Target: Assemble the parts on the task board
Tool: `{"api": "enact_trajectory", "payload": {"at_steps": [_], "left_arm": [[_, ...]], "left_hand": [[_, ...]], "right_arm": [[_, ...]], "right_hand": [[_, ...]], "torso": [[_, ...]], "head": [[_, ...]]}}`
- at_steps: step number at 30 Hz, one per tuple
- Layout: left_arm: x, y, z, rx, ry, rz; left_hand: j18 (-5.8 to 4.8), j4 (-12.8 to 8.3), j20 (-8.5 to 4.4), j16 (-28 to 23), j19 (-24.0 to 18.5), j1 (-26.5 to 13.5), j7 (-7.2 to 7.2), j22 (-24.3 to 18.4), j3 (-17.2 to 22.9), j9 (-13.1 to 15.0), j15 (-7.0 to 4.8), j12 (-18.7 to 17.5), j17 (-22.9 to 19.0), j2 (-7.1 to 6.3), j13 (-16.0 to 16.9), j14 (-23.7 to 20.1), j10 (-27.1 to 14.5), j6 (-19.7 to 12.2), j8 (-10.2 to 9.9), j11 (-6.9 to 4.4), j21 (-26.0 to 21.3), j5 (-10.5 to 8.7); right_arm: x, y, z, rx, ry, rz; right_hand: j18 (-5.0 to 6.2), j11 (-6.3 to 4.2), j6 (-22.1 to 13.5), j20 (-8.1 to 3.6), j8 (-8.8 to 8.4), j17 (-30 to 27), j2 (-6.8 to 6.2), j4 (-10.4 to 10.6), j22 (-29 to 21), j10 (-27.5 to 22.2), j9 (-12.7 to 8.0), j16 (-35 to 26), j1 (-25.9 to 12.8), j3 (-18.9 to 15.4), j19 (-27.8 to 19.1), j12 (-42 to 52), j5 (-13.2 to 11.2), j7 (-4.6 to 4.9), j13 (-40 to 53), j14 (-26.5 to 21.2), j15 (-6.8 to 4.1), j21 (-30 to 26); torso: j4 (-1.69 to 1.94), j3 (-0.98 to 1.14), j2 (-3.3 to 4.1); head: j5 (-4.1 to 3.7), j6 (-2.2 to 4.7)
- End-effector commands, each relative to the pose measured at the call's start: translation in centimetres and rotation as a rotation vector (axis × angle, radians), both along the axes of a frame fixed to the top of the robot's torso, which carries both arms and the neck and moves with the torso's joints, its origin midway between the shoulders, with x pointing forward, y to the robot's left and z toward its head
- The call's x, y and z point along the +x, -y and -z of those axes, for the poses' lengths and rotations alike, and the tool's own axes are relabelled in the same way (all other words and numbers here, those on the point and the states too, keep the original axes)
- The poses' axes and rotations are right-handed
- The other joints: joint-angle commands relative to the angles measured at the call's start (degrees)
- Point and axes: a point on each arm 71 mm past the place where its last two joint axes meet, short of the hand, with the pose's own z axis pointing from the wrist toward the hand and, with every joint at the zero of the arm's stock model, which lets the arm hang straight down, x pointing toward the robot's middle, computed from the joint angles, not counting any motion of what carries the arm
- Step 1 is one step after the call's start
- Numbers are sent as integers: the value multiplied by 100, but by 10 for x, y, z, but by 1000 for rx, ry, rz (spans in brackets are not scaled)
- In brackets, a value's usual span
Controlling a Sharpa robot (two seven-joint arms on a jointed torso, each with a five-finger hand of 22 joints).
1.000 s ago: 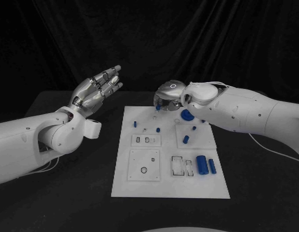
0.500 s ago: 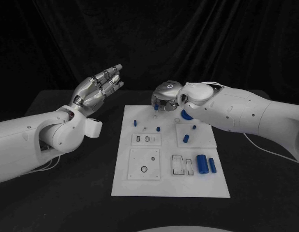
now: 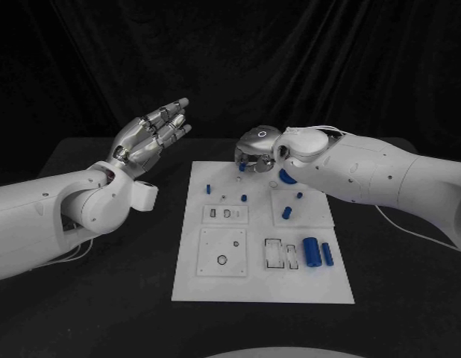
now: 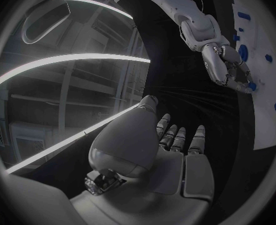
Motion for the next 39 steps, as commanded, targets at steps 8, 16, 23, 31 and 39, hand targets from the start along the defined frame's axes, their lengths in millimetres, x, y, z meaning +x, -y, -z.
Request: {"api": "enact_trajectory", "payload": {"at_steps": [8,16,23,31,39], "left_arm": [[-1,1,-6,-46,58,14],[-1,1,-6,-46,57,17],[-1,1,-6,-45,55,17],[-1,1,-6,-44,53,18],[0,-1,-5,-43,52,15]], "left_hand": [[99,8,31,-21,4,23,1,-1,34,8,34,-30,-9,-19,-8,-2,-38,32,29,-10,9,21],[100,3,37,-21,5,27,21,0,44,11,39,-32,-9,-20,-10,-2,-48,65,34,-4,10,22],[100,-2,42,-21,5,31,44,0,53,16,42,-30,-9,-20,-9,-2,-43,105,41,6,9,22],[100,-7,45,-21,5,34,55,0,58,18,44,-31,-9,-22,-9,-2,-47,122,44,10,9,26],[100,-22,50,-21,6,47,69,0,72,20,48,-32,-9,-27,-10,-2,-53,141,48,18,10,46]], "right_arm": [[1,2,4,-21,-24,31],[1,3,7,-36,-44,50],[0,3,10,-42,-56,54],[0,6,9,-30,-40,51],[-2,12,7,-6,-13,40]], "right_hand": [[-78,43,-69,55,-65,-54,12,-24,-18,-77,18,-59,-28,28,-52,-75,29,-5,-18,-79,21,-45],[-22,206,-1078,195,-302,-342,-94,-44,-168,-910,-303,-251,-154,79,-275,-397,-278,-367,-173,-299,159,-274],[-11,215,-1164,208,-300,-395,-85,-68,-198,-980,-353,-287,-157,61,-314,-393,-316,-384,-177,-339,170,-321],[-8,218,-1173,211,-291,-404,-85,-82,-201,-1014,-366,-293,-155,52,-323,-396,-321,-396,-179,-350,173,-332],[-6,215,-1240,214,-299,-402,-72,-146,-189,-1047,-416,-292,-102,56,-328,-383,-300,-376,-171,-358,170,-343]], "torso": [[-2,-2,-4],[1,-2,-2],[3,-4,-2],[2,-3,-2],[0,-2,-2]], "head": [[-4,-15],[-11,-30],[-5,-54],[7,-53],[-3,-33]]}}
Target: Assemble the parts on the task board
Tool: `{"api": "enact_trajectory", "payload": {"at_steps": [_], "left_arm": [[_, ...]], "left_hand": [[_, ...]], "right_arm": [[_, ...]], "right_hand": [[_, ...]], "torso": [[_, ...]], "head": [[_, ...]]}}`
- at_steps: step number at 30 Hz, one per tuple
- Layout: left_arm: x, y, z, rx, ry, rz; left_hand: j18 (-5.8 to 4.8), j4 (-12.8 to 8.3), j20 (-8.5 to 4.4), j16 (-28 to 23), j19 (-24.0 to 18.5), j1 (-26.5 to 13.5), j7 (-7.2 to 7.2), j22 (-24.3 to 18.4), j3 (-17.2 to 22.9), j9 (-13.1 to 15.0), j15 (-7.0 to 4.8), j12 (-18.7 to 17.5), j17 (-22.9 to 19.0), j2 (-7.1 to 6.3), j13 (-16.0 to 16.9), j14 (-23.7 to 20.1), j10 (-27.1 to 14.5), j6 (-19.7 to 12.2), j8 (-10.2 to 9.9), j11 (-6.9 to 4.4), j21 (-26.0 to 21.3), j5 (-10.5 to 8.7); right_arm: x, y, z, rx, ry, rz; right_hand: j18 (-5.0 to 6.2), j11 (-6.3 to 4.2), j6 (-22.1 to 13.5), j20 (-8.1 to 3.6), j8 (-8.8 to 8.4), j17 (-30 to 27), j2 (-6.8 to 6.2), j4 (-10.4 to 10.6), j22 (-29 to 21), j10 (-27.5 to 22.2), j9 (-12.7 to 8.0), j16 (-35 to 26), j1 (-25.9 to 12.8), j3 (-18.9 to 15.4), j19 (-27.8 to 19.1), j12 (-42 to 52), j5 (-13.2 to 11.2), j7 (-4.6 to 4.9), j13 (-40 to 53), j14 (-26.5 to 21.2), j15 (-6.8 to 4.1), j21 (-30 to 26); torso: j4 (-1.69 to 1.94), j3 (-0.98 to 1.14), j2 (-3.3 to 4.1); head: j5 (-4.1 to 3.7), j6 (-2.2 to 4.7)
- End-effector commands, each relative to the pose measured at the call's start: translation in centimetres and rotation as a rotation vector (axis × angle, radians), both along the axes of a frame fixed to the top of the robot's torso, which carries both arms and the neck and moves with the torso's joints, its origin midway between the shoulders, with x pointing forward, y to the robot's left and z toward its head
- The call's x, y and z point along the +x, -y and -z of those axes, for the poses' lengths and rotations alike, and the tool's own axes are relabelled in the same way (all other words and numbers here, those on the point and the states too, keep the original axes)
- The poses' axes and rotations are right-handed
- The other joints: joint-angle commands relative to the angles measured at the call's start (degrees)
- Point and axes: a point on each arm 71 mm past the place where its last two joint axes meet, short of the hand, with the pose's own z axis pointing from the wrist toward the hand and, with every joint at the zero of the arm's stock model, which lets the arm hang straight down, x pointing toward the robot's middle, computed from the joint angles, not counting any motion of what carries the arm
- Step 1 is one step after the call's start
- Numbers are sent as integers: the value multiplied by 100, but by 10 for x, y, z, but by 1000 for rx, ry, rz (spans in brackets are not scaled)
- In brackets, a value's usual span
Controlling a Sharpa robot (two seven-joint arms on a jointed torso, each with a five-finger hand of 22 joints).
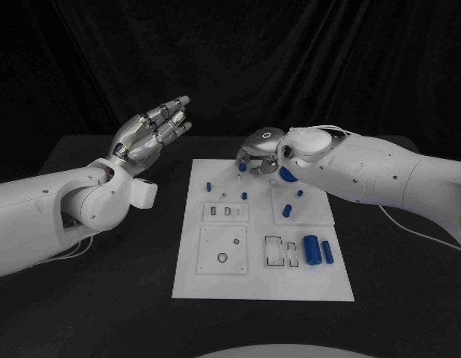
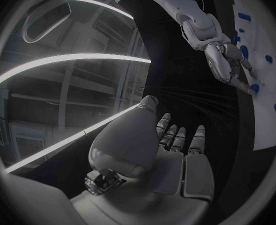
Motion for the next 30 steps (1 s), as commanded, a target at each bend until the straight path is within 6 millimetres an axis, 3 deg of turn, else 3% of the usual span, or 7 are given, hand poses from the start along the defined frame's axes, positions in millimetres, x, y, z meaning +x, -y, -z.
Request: {"api": "enact_trajectory", "payload": {"at_steps": [1,12,18,21,23,25,30], "left_arm": [[-1,0,-6,-41,53,8],[0,-4,-5,-38,50,3],[-1,-8,-4,-36,48,-4],[-2,-9,-4,-35,47,-9],[-2,-10,-4,-35,47,-10],[-2,-10,-4,-35,46,-9],[-2,-9,-4,-35,43,-3]], "left_hand": [[99,-8,50,-21,6,48,16,0,25,5,49,-32,-7,-27,-7,-2,-33,47,19,-2,10,49],[99,-11,51,-21,5,51,19,0,28,5,49,-32,-7,-28,-7,-2,-35,45,19,0,10,54],[99,-23,52,-21,5,61,23,-1,40,6,49,-33,-7,-29,-8,-2,-39,59,20,1,9,66],[99,-23,52,-21,5,61,23,-1,40,6,49,-33,-7,-29,-8,-2,-39,59,20,1,9,66],[99,-27,53,-21,4,65,24,-1,43,7,48,-32,-7,-30,-7,-2,-35,65,21,1,9,70],[99,-27,53,-21,4,65,24,-1,43,7,48,-32,-7,-30,-7,-2,-35,65,21,1,9,70],[99,-32,53,-21,5,69,24,-1,48,6,47,-32,-7,-31,-7,-2,-37,65,21,1,9,75]], "right_arm": [[-2,2,-2,29,44,-2],[-14,21,-26,145,193,-47],[-28,51,-43,182,233,-53],[-36,71,-47,186,233,-40],[-40,82,-47,180,220,-21],[-42,90,-46,173,199,6],[-44,104,-44,161,162,79]], "right_hand": [[-7,3,-67,9,-14,-3,24,-53,11,-61,-27,-26,-3,-5,-38,-7,-6,-7,-1,-35,10,-35],[-29,35,-1315,22,-48,98,82,-95,169,-247,-528,44,6,-251,66,67,-95,-174,70,33,23,21],[-29,-52,-862,-7,37,100,173,168,226,650,-554,46,-86,-445,85,700,-637,-19,362,33,-20,0],[20,-344,94,-173,308,-1274,156,337,25,1309,-416,-978,-209,-744,-175,2224,-1029,267,1412,-614,-154,-324],[-10,-463,329,-209,291,-401,183,512,319,714,-332,-411,-318,-983,-5,4593,-1093,318,3522,-342,-215,-117],[-316,-536,828,-241,543,2426,261,815,1344,2070,-127,1329,-713,-1162,809,6740,-1205,284,5816,680,-241,955],[-583,-566,839,-293,568,3866,185,884,2178,3361,161,2077,-1128,-1199,1498,8627,-635,271,8335,1129,-300,1828]], "torso": [[-2,0,-1],[-1,1,0],[-22,0,-18],[-51,3,-38],[-60,3,-46],[-67,0,-47],[-69,0,-46]], "head": [[-14,25],[-21,79],[50,74],[99,58],[109,33],[123,17],[126,-9]]}}
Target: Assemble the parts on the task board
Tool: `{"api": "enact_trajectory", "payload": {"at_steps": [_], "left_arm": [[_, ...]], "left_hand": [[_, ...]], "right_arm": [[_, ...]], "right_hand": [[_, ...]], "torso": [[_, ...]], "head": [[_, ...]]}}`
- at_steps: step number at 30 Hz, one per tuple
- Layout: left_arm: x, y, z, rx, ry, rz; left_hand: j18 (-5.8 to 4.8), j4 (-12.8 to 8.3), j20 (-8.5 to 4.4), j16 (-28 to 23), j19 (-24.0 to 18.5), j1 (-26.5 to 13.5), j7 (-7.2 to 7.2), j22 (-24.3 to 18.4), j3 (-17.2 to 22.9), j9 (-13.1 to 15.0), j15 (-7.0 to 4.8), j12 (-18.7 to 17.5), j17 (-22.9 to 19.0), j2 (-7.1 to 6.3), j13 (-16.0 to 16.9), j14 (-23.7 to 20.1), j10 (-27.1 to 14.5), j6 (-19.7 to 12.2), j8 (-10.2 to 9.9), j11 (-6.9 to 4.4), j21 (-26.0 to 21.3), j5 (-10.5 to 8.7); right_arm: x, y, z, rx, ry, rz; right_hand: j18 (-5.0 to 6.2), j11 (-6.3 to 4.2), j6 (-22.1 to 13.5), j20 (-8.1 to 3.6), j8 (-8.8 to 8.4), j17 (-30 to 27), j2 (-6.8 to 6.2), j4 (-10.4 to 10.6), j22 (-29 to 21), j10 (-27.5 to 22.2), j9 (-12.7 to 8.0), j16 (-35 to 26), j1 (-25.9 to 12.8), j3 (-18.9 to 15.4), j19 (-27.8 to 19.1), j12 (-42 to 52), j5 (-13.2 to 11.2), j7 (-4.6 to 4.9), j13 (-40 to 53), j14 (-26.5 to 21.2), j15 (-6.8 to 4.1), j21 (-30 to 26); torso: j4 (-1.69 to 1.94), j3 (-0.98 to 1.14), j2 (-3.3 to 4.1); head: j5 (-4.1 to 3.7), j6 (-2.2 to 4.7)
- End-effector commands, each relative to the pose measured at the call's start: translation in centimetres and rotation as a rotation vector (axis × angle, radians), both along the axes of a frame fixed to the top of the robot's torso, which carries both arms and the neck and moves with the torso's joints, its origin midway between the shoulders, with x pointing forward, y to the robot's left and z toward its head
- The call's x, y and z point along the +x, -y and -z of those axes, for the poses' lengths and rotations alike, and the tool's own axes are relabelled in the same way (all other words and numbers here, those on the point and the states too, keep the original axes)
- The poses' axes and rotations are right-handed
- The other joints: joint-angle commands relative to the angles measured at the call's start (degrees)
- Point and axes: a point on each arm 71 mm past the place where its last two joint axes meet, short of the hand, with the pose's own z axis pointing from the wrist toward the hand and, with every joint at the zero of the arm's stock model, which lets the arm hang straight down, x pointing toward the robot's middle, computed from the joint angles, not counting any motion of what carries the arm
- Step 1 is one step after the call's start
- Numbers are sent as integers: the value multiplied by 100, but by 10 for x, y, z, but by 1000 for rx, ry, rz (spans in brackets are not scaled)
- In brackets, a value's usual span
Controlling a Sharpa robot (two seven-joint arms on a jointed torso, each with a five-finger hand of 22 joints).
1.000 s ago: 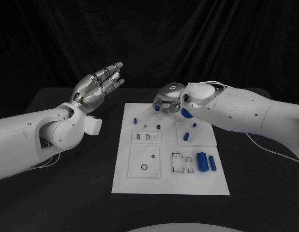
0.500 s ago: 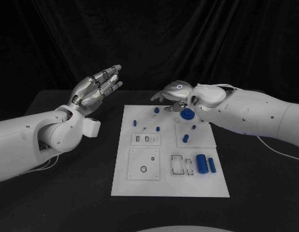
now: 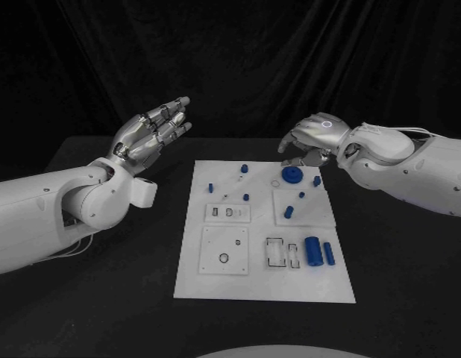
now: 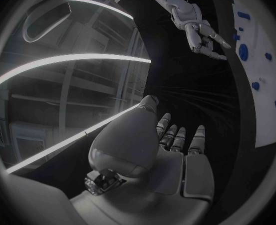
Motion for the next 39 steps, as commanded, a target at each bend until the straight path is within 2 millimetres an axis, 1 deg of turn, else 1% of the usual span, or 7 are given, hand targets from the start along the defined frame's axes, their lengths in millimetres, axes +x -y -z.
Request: {"api": "enact_trajectory", "payload": {"at_steps": [1,4,10,16,23,27,39], "left_arm": [[-2,2,-4,-38,44,14],[-1,3,-4,-39,42,19],[-1,4,-3,-40,40,26],[-2,4,-3,-40,39,26],[-1,5,-3,-42,38,31],[-1,5,-3,-42,37,33],[-1,5,-2,-42,36,34]], "left_hand": [[99,-8,53,-21,5,45,6,-1,25,8,47,-32,-6,-6,-8,-2,-37,47,21,1,9,23],[99,-15,53,-21,4,51,6,-1,33,7,48,-32,-6,-4,-8,-2,-38,42,20,0,9,28],[99,-23,54,-21,4,59,6,-1,43,6,51,-33,-6,0,-9,-2,-43,38,19,0,9,31],[99,-23,54,-21,4,59,6,-1,43,6,51,-33,-6,0,-9,-2,-43,38,19,0,9,31],[98,-32,58,-21,5,68,5,-1,55,5,55,-33,-6,2,-9,-2,-43,29,17,-1,9,34],[98,-35,59,-21,5,70,7,0,58,5,56,-33,-6,3,-9,-2,-44,33,17,-2,10,35],[98,-40,61,-21,5,74,11,0,64,5,58,-33,-6,3,-9,-2,-46,33,16,-2,9,36]], "right_arm": [[1,6,0,3,-32,85],[3,12,4,-10,-59,132],[7,22,16,-47,-118,210],[9,28,27,-52,-130,237],[10,30,33,-53,-131,245],[11,31,35,-56,-135,247],[12,29,40,-60,-141,242]], "right_hand": [[-108,9,21,-5,31,1524,-47,50,1505,633,124,82,-123,58,617,128,317,2,1554,614,-22,194],[-108,78,-143,-17,-50,1524,-40,31,1505,633,171,82,-180,108,617,128,582,54,1554,614,-58,194],[-108,128,-544,30,-265,1524,-107,37,1505,633,149,82,-307,100,617,128,580,124,1554,614,3,194],[-108,181,-710,65,-362,1524,-97,-4,1505,633,111,82,-130,175,617,128,825,185,1554,614,38,194],[-108,212,-857,81,-445,1524,-92,-77,1505,633,53,82,88,232,617,128,988,212,1554,614,44,194],[-108,219,-824,86,-426,1524,-112,-35,1505,633,47,82,82,192,617,128,762,220,1554,614,50,194],[-108,228,-716,92,-366,1524,-128,20,1505,633,53,82,86,130,617,128,414,225,1554,614,54,194]], "torso": [[-15,-4,-5],[-5,-1,-2],[-4,-3,-1],[-5,1,5],[5,9,13],[-1,7,3],[-9,-8,-17]], "head": [[-4,-26],[-22,-44],[-19,-120],[28,-112],[11,-101],[1,-112],[2,-116]]}}
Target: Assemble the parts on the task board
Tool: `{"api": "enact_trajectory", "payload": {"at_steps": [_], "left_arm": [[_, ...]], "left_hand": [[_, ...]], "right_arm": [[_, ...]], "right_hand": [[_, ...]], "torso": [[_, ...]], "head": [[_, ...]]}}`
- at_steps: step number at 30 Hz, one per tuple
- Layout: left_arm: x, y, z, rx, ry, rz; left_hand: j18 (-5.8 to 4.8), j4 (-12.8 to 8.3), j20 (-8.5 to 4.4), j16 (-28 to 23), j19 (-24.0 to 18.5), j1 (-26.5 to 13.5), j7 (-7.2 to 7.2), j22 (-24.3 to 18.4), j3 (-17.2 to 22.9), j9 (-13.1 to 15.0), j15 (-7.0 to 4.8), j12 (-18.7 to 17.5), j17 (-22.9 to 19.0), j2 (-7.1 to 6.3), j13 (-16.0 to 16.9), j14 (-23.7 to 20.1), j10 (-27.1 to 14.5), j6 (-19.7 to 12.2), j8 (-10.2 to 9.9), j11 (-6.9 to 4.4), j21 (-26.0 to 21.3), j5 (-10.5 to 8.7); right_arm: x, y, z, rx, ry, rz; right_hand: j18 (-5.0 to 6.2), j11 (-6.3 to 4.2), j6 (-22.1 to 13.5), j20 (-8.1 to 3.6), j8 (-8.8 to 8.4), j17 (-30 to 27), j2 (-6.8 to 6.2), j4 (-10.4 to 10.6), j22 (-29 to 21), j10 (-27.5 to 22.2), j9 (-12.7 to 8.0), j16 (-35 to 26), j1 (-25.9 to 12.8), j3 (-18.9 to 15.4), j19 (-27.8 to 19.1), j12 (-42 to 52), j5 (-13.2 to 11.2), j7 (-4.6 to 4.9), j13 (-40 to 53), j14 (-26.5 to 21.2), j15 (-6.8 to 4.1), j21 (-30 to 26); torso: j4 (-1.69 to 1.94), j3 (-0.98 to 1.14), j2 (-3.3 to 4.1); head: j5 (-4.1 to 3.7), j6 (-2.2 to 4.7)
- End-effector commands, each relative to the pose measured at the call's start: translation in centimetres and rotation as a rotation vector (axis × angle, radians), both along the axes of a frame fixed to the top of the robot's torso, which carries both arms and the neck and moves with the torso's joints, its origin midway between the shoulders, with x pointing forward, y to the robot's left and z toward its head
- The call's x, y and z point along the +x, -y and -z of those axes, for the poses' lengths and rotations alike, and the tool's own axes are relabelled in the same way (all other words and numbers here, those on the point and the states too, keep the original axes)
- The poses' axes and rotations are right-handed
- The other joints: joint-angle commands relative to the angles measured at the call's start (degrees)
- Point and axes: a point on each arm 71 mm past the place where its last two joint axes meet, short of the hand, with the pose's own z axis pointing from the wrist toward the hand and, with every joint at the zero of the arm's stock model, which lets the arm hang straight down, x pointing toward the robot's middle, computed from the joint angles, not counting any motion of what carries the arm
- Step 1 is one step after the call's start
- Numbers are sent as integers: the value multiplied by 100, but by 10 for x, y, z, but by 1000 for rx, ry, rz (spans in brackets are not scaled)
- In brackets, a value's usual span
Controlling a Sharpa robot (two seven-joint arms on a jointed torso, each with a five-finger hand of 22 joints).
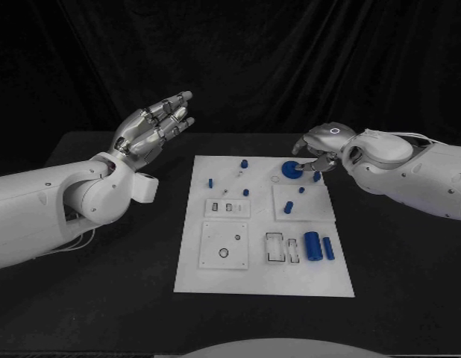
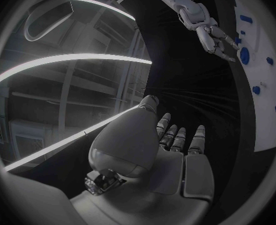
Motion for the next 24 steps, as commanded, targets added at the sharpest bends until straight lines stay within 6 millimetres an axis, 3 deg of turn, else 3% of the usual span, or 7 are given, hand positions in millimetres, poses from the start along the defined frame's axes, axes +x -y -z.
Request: {"api": "enact_trajectory", "payload": {"at_steps": [1,8,24], "left_arm": [[-1,1,-3,-36,39,12],[-1,1,-3,-35,39,12],[0,1,-2,-35,36,15]], "left_hand": [[97,0,39,-21,-16,75,11,0,24,6,38,-34,-9,3,-10,19,-46,33,16,-1,9,36],[97,-5,41,-21,-17,78,13,-1,30,5,40,-34,-9,3,-10,19,-46,31,15,0,9,36],[97,-10,43,-21,-17,83,13,-1,37,5,43,-34,-9,4,-10,19,-49,27,14,2,9,38]], "right_arm": [[1,0,2,-4,-4,14],[1,-2,6,-4,-6,5],[3,-3,17,-14,-40,13]], "right_hand": [[-43,45,61,31,31,1507,-25,29,1507,597,1,14,-9,-37,597,14,-231,6,1507,590,49,15],[-43,40,140,31,78,1507,-59,23,1507,597,20,14,19,-57,597,14,-405,-6,1507,590,46,15],[-43,34,214,27,124,1507,-54,19,1507,597,50,14,65,-48,597,14,-404,-15,1507,590,40,15]], "torso": [[-12,-3,-5],[3,2,-2],[-5,2,9]], "head": [[10,0],[-1,-1],[13,-30]]}}
